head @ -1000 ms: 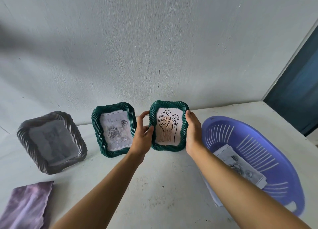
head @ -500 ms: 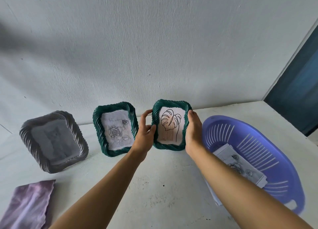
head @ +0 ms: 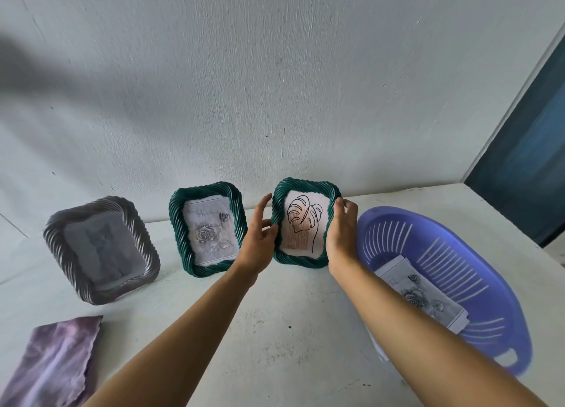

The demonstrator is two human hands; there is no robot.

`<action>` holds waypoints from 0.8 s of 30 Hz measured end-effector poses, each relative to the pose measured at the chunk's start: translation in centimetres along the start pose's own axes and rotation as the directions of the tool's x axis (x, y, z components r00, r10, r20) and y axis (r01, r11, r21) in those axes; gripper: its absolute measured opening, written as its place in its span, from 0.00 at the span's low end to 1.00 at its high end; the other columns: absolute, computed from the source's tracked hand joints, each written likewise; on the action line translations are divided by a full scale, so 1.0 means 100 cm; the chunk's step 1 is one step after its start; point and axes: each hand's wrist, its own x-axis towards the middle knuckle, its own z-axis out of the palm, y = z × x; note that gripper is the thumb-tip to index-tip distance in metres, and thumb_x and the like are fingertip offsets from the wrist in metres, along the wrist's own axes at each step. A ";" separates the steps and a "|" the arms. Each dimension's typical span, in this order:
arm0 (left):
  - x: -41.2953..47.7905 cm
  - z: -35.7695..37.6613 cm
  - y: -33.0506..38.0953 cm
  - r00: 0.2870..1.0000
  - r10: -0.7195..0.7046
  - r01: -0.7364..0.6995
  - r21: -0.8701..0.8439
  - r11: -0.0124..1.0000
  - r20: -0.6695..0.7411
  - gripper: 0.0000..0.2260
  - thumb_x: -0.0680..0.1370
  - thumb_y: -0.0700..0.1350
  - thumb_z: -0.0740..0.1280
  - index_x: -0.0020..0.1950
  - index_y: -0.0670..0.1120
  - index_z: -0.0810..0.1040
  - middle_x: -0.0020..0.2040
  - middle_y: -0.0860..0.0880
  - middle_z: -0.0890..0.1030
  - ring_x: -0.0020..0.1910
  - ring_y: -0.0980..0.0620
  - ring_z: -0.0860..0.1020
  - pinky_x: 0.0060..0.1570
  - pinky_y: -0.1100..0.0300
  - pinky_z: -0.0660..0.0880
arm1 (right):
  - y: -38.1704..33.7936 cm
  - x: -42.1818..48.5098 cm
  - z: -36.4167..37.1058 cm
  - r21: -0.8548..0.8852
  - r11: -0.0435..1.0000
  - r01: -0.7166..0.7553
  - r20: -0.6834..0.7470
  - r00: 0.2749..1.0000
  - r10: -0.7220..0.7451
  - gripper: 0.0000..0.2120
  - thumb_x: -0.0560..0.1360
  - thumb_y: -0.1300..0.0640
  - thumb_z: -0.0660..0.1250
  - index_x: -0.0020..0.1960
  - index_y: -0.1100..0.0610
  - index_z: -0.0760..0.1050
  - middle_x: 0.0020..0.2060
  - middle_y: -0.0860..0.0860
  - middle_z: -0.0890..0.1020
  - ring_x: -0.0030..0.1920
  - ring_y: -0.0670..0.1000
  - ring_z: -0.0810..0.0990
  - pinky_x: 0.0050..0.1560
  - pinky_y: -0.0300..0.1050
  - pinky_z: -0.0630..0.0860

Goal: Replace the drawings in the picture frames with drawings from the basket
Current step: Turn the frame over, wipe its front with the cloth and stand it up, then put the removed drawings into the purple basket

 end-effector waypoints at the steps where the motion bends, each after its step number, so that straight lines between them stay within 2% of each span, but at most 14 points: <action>1: -0.001 -0.001 0.001 1.000 -0.005 0.005 0.004 1.000 0.001 0.28 0.85 0.34 0.55 0.78 0.62 0.59 0.63 0.44 0.78 0.58 0.51 0.80 0.45 0.67 0.78 | -0.004 -0.002 -0.001 -0.014 1.000 0.005 0.004 1.000 -0.005 0.11 0.84 0.45 0.53 0.60 0.51 0.67 0.44 0.42 0.74 0.48 0.50 0.74 0.53 0.47 0.68; 3: -0.002 -0.002 0.006 1.000 -0.001 0.001 0.012 1.000 0.002 0.28 0.85 0.35 0.55 0.80 0.60 0.58 0.66 0.45 0.77 0.60 0.55 0.78 0.47 0.70 0.76 | -0.012 -0.005 -0.004 -0.024 1.000 0.019 0.034 0.999 -0.018 0.16 0.84 0.45 0.52 0.67 0.51 0.66 0.52 0.44 0.75 0.56 0.51 0.73 0.57 0.47 0.67; 6: -0.006 -0.006 0.015 1.000 0.016 -0.016 0.029 0.999 0.019 0.26 0.85 0.37 0.56 0.80 0.59 0.57 0.75 0.47 0.71 0.71 0.54 0.71 0.64 0.66 0.69 | -0.021 -0.008 -0.009 -0.031 0.998 0.054 0.081 0.995 -0.052 0.21 0.85 0.44 0.51 0.74 0.50 0.62 0.68 0.50 0.71 0.66 0.53 0.71 0.60 0.46 0.66; 8: -0.014 -0.007 0.024 0.998 0.025 -0.026 0.027 0.999 0.051 0.26 0.86 0.37 0.56 0.81 0.56 0.56 0.78 0.49 0.66 0.72 0.59 0.65 0.63 0.70 0.65 | -0.025 -0.012 -0.013 -0.041 0.996 0.085 0.103 0.991 -0.080 0.22 0.85 0.43 0.50 0.76 0.50 0.60 0.73 0.50 0.69 0.70 0.54 0.70 0.59 0.45 0.64; 11: -0.027 -0.011 0.034 0.995 0.056 -0.059 0.036 0.998 0.077 0.25 0.85 0.37 0.56 0.81 0.52 0.58 0.77 0.52 0.65 0.68 0.64 0.64 0.55 0.80 0.66 | -0.028 -0.023 -0.019 -0.017 0.991 0.136 0.127 0.983 -0.132 0.22 0.84 0.44 0.52 0.76 0.50 0.60 0.75 0.49 0.67 0.71 0.51 0.69 0.59 0.40 0.63; 13: -0.036 -0.018 0.039 0.993 0.087 -0.090 0.045 0.995 0.080 0.22 0.85 0.39 0.58 0.79 0.53 0.63 0.75 0.54 0.67 0.68 0.65 0.67 0.61 0.75 0.67 | -0.028 -0.031 -0.023 0.002 0.980 0.200 0.140 0.970 -0.198 0.21 0.84 0.46 0.54 0.75 0.51 0.61 0.74 0.49 0.67 0.71 0.48 0.69 0.61 0.39 0.63; 15: -0.046 -0.025 0.041 0.993 0.097 -0.100 0.049 0.994 0.065 0.17 0.85 0.42 0.59 0.73 0.56 0.72 0.72 0.53 0.73 0.67 0.58 0.74 0.67 0.59 0.71 | -0.026 -0.041 -0.029 -0.007 0.964 0.265 0.154 0.953 -0.261 0.21 0.84 0.47 0.57 0.74 0.52 0.63 0.71 0.45 0.69 0.68 0.43 0.69 0.64 0.40 0.64; 17: -0.057 -0.031 0.043 0.996 0.090 -0.091 0.059 0.994 0.018 0.12 0.84 0.43 0.61 0.63 0.56 0.78 0.63 0.51 0.81 0.60 0.54 0.81 0.63 0.50 0.76 | -0.022 -0.050 -0.035 -0.024 0.946 0.325 0.156 0.935 -0.317 0.21 0.82 0.46 0.61 0.72 0.53 0.65 0.68 0.42 0.70 0.65 0.39 0.68 0.63 0.39 0.65; 19: -0.070 -0.038 0.045 0.995 0.090 -0.087 0.063 0.994 -0.035 0.09 0.84 0.42 0.61 0.58 0.51 0.80 0.51 0.51 0.84 0.50 0.52 0.84 0.56 0.50 0.78 | -0.017 -0.061 -0.041 0.002 0.933 0.360 0.156 0.921 -0.356 0.22 0.77 0.45 0.62 0.68 0.52 0.67 0.67 0.44 0.73 0.66 0.40 0.70 0.61 0.37 0.67; 21: -0.082 -0.045 0.044 0.992 0.095 -0.090 0.072 0.993 -0.077 0.08 0.84 0.41 0.62 0.55 0.48 0.81 0.41 0.50 0.82 0.43 0.50 0.83 0.51 0.49 0.79 | -0.011 -0.068 -0.048 0.032 0.920 0.390 0.173 0.905 -0.390 0.17 0.76 0.48 0.63 0.63 0.51 0.70 0.63 0.48 0.76 0.65 0.44 0.74 0.59 0.36 0.70; 24: -0.096 -0.055 0.041 0.990 0.087 -0.077 0.086 0.993 -0.111 0.06 0.83 0.42 0.63 0.53 0.48 0.80 0.36 0.46 0.80 0.37 0.50 0.79 0.44 0.51 0.77 | -0.008 -0.077 -0.061 0.044 0.913 0.405 0.236 0.884 -0.404 0.07 0.78 0.56 0.66 0.55 0.49 0.73 0.50 0.49 0.80 0.51 0.49 0.82 0.50 0.43 0.77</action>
